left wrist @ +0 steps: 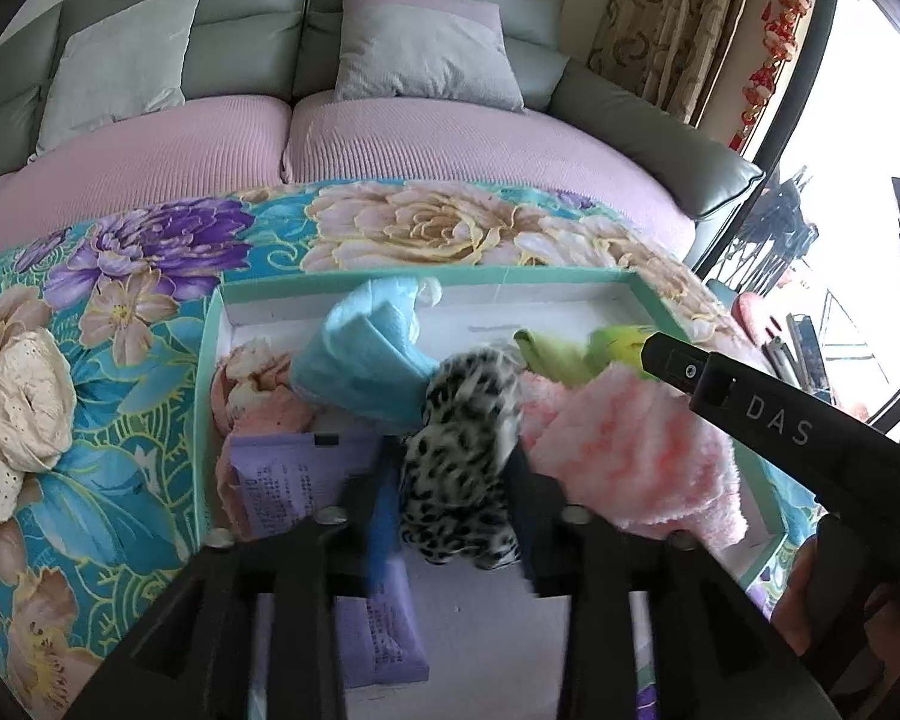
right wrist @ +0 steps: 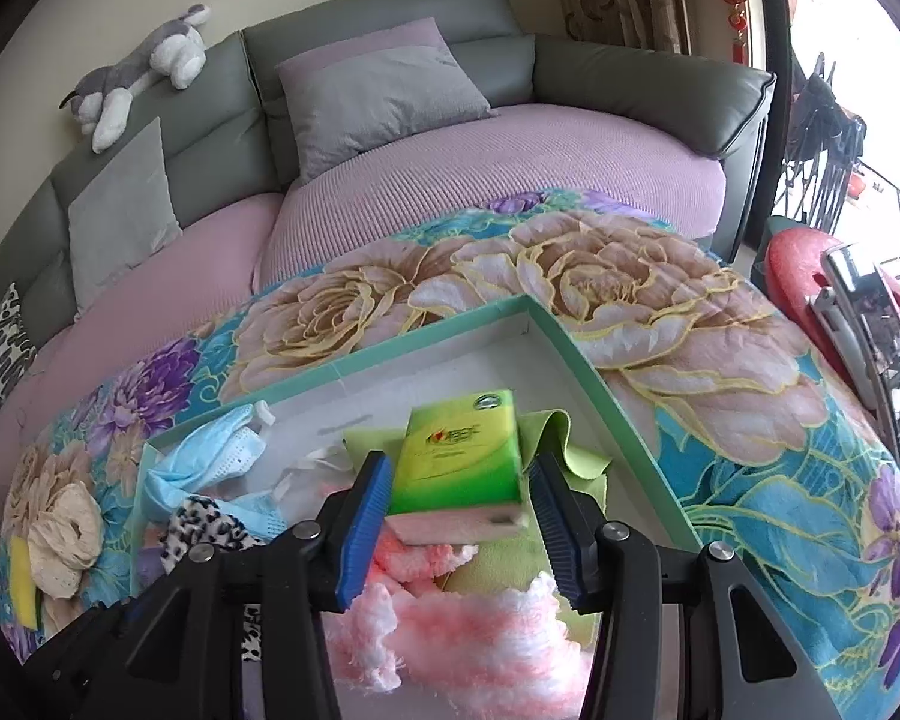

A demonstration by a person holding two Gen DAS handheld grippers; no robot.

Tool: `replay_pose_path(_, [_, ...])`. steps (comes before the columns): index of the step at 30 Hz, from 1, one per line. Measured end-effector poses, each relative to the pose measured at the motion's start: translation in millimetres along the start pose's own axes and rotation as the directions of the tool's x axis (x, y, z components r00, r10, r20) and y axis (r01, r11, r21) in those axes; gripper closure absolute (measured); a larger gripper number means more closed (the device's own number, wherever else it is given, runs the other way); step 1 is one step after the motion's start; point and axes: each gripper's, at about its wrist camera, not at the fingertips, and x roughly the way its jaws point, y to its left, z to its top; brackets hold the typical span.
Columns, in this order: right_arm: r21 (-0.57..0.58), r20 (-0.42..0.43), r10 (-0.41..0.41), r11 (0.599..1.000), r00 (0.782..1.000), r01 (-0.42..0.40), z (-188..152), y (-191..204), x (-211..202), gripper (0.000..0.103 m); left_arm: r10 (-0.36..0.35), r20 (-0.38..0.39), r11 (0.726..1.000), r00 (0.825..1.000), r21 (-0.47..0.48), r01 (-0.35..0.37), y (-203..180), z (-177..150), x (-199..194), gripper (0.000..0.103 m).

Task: Organize soft objects
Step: 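Open both grippers to drop the scrunchie and tissue pack into the tray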

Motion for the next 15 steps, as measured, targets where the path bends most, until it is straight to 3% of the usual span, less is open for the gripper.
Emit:
replay_pose_path(10, [0.005, 0.074, 0.014, 1.000, 0.997, -0.014, 10.1, 1.3, -30.2, 0.046, 0.013, 0.067, 1.000, 0.998, -0.003, -0.012, 7.2, 10.4, -34.2, 0.057])
replay_pose_path(15, [-0.011, 0.095, 0.028, 1.000, 0.995, -0.027, 12.5, 6.2, -40.8, 0.046, 0.069, 0.117, 0.997, 0.991, -0.040, -0.064, 24.2, 17.7, -55.7, 0.053])
